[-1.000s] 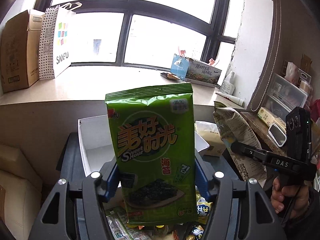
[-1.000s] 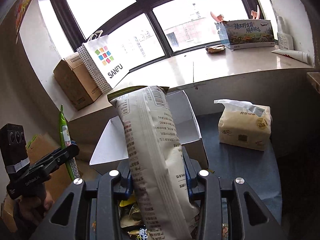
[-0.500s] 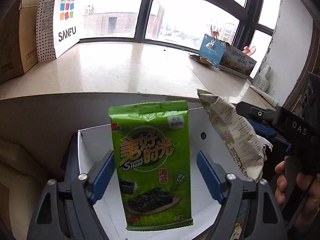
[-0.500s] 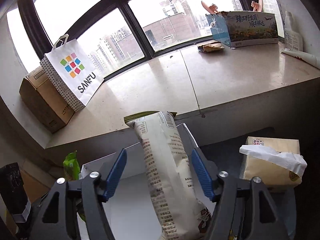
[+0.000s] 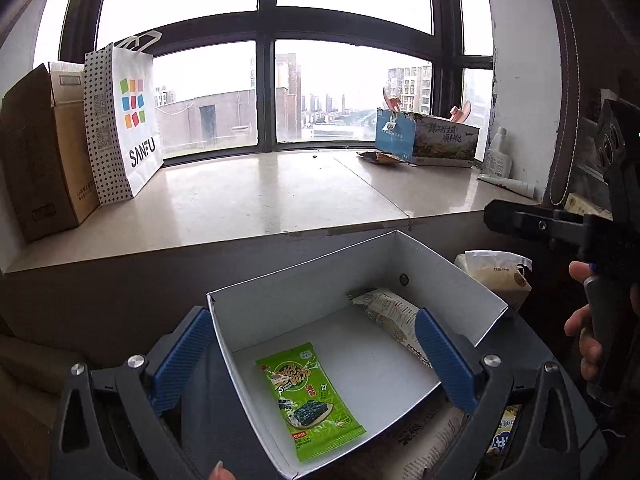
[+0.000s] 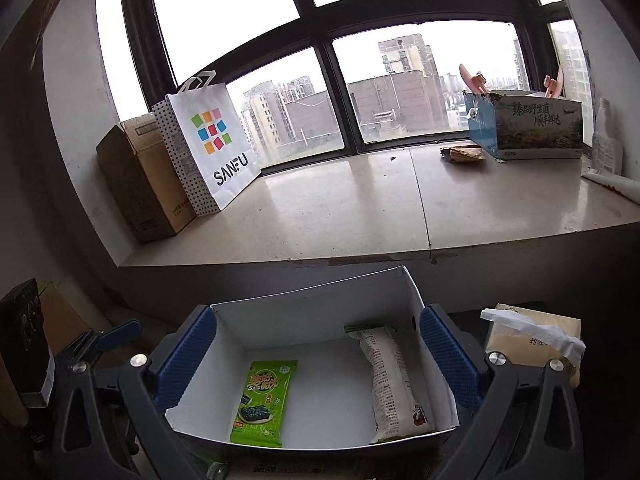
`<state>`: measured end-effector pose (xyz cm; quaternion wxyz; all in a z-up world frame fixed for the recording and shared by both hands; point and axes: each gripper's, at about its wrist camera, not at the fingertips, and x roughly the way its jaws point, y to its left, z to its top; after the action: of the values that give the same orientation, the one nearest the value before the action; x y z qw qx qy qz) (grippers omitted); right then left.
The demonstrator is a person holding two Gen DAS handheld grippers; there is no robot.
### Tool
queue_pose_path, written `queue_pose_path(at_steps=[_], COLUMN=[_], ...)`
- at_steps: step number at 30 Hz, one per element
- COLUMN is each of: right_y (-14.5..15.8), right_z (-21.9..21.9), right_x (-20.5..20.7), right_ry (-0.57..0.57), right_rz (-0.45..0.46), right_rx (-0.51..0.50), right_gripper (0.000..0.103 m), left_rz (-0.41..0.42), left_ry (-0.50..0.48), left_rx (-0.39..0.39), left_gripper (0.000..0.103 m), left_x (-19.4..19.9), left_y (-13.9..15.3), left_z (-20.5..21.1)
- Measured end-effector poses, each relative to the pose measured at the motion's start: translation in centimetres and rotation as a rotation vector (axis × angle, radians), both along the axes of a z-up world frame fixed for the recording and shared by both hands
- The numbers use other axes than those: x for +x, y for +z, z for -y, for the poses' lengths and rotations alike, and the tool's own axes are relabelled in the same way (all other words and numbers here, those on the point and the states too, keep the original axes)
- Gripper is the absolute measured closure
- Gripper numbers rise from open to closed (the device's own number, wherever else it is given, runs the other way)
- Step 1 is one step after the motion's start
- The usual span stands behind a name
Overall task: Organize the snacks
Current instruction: 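Return both tools to the snack pile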
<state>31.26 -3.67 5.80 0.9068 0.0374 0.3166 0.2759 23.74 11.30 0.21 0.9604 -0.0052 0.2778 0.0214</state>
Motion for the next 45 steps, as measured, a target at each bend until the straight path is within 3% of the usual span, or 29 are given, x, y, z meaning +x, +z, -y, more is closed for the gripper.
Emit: queue_pose_path(at_steps=[3, 6, 10, 14, 20, 24, 29, 32, 45], right_y=[1.0, 1.5, 1.0, 0.2, -0.5, -2.0, -4.9, -6.0, -8.4], right_z=[0.6, 1.8, 4.5, 7.8, 11.9, 13.1, 12.3, 11.2, 0.3], right_x=[-4.3, -8.6, -13.4, -17.7, -24.0, -26.9, -26.7, -26.5, -22.0], right_ry=[0.057, 0.098, 0.043, 0.012, -0.072, -0.057, -0.020, -0.010, 0.221], right_rz=[0.084, 0.119, 0.124, 0.108, 0.112, 0.097, 0.035, 0.030, 0.248], right_rx=[-0.026, -0.053, -0.081, -0.055, -0.072, -0.107, -0.183, -0.221, -0.541], right_gripper=[0.000, 0.000, 0.000, 0.000, 0.000, 0.000, 0.000, 0.000, 0.000], left_rz=[-0.013, 0.038, 0.075, 0.090, 0.046, 0.020, -0.020, -0.017, -0.025], left_ry=[-0.036, -0.075, -0.094, -0.092, -0.037, -0.030, 0.016, -0.006, 0.013], left_rx=[-0.040, -0.092, -0.088, -0.166, -0.262, -0.293, -0.297, -0.313, -0.312], left_gripper=[0.000, 0.000, 0.000, 0.000, 0.000, 0.000, 0.000, 0.000, 0.000], left_x=[-2.9, -6.8, -11.7, -16.5, -22.2, -25.2, -25.5, -25.5, -25.7], left_y=[1.2, 2.4, 2.8, 2.2, 0.0, -2.0, -3.4, -3.6, -3.8], left_z=[0.8, 2.0, 4.3, 5.7, 7.0, 6.5, 5.3, 5.3, 4.5])
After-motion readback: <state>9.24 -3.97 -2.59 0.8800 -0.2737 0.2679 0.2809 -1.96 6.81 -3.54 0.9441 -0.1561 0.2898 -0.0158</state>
